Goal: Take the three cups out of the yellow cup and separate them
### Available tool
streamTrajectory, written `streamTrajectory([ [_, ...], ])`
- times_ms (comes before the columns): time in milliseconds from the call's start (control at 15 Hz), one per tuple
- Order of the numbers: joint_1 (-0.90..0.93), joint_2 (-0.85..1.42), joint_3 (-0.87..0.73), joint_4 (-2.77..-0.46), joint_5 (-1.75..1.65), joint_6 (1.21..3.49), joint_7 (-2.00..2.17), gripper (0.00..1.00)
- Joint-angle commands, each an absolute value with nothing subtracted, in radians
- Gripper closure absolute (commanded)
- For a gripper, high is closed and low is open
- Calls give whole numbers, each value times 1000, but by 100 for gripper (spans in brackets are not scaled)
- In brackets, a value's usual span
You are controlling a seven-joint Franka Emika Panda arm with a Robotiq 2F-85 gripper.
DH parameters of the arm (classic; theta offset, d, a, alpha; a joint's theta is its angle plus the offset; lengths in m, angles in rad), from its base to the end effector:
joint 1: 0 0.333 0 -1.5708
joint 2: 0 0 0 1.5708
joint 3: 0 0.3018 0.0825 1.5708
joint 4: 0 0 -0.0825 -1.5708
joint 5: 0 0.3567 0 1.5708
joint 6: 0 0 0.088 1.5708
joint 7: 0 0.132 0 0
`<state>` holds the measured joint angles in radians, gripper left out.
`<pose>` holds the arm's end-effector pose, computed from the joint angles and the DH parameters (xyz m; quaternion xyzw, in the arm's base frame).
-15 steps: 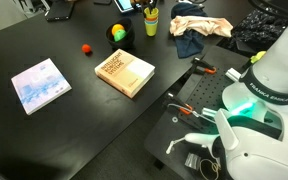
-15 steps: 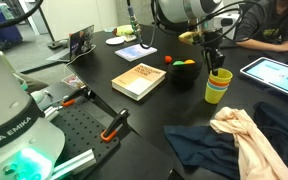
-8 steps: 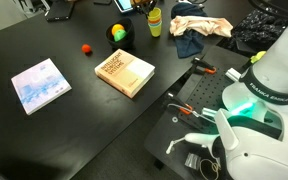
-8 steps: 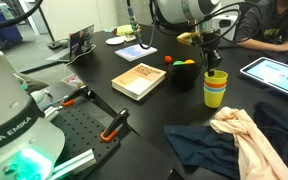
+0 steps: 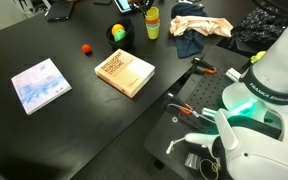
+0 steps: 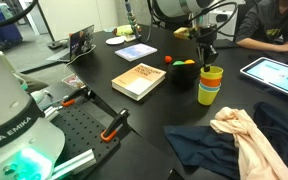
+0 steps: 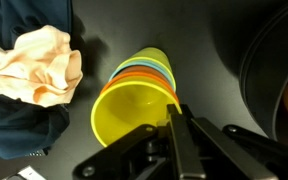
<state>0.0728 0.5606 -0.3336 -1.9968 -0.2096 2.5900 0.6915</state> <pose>0.5733 -0.1501 0.1806 0.9255 -0.3498 0.0545 0.1349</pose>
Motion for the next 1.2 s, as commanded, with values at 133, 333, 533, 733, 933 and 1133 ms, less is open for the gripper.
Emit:
streamTrajectory([
  [133,54,476,-316,-2010,-196,2532,650,95],
  [333,38,428,-286,-2004,-178,2484,609,95],
  [533,27,375,-249,-2000,-164,2417,547,95],
  [733,27,325,-210,-2005,-150,2355,491,95],
  [933,26,286,-162,-2032,-119,2300,438,95],
  [1133,41,263,-128,-2061,-117,2267,429,95],
])
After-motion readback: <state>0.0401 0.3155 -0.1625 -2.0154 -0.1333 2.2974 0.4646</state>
